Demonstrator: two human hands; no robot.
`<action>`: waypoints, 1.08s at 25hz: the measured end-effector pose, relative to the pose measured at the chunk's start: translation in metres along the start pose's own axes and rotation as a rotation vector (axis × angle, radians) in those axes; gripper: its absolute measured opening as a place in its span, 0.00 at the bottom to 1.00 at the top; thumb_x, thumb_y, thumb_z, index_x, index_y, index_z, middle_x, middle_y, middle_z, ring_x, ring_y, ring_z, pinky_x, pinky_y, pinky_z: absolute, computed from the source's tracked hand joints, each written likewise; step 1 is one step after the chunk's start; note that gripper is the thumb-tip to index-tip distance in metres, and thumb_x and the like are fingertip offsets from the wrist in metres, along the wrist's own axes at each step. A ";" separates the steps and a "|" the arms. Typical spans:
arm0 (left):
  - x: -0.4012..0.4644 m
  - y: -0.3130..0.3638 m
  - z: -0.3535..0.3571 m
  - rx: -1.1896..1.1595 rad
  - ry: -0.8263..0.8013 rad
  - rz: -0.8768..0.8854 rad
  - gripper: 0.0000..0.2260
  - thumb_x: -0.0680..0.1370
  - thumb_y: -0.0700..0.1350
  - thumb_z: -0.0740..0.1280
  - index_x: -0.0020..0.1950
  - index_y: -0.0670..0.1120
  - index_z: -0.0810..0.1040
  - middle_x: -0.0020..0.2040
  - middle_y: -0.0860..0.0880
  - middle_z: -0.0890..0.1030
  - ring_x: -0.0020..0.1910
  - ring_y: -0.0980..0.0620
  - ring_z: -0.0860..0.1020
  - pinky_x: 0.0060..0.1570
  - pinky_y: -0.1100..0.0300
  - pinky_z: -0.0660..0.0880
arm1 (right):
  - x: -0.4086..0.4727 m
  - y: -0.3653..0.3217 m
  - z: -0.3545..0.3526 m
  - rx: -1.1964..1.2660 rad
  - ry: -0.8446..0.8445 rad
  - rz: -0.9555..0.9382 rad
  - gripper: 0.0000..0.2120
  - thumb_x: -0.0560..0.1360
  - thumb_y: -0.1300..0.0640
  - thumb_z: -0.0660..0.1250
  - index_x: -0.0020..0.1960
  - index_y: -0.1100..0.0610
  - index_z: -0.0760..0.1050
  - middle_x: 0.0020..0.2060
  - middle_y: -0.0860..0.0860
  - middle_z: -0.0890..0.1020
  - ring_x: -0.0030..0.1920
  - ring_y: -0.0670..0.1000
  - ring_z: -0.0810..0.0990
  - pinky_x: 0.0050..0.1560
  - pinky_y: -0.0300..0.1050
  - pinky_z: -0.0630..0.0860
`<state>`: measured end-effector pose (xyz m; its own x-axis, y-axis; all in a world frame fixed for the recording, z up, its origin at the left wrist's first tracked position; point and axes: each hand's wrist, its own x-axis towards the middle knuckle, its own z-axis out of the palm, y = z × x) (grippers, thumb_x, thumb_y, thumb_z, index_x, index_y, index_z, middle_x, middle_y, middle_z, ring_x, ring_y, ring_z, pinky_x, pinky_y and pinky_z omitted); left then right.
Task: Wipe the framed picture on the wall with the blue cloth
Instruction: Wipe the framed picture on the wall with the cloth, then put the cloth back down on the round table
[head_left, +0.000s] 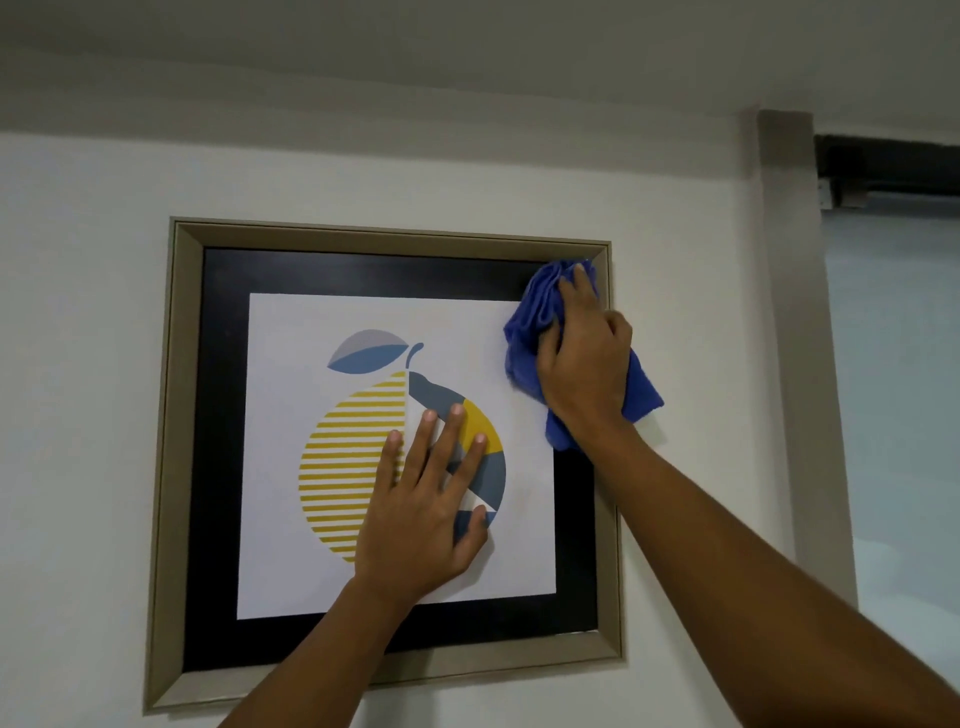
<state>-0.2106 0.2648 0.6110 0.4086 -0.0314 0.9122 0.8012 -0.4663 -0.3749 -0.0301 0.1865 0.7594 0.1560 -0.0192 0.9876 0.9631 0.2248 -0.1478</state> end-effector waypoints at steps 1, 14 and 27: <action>0.000 0.000 0.001 -0.002 -0.001 -0.002 0.34 0.79 0.61 0.59 0.82 0.48 0.58 0.84 0.42 0.54 0.82 0.40 0.52 0.79 0.37 0.51 | -0.017 0.002 0.000 -0.044 -0.031 -0.035 0.24 0.77 0.58 0.63 0.72 0.61 0.67 0.72 0.58 0.70 0.63 0.59 0.75 0.65 0.53 0.69; -0.062 0.098 -0.013 -0.450 -0.320 0.302 0.41 0.76 0.64 0.64 0.83 0.51 0.51 0.85 0.46 0.48 0.83 0.44 0.48 0.77 0.42 0.49 | -0.270 0.054 -0.093 0.107 -0.540 0.269 0.21 0.77 0.56 0.55 0.69 0.47 0.70 0.59 0.56 0.81 0.57 0.55 0.79 0.60 0.48 0.74; -0.270 0.415 -0.014 -1.012 -0.856 0.354 0.27 0.77 0.54 0.59 0.75 0.47 0.72 0.75 0.46 0.74 0.72 0.45 0.74 0.68 0.46 0.71 | -0.525 0.173 -0.328 -0.226 -1.095 0.773 0.24 0.81 0.60 0.60 0.76 0.51 0.61 0.66 0.53 0.76 0.61 0.54 0.75 0.65 0.48 0.70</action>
<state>0.0051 0.0669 0.2111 0.9582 0.0959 0.2697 0.0839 -0.9949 0.0557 0.1269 -0.0836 0.1979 0.5177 0.8386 0.1697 0.7408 -0.3401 -0.5793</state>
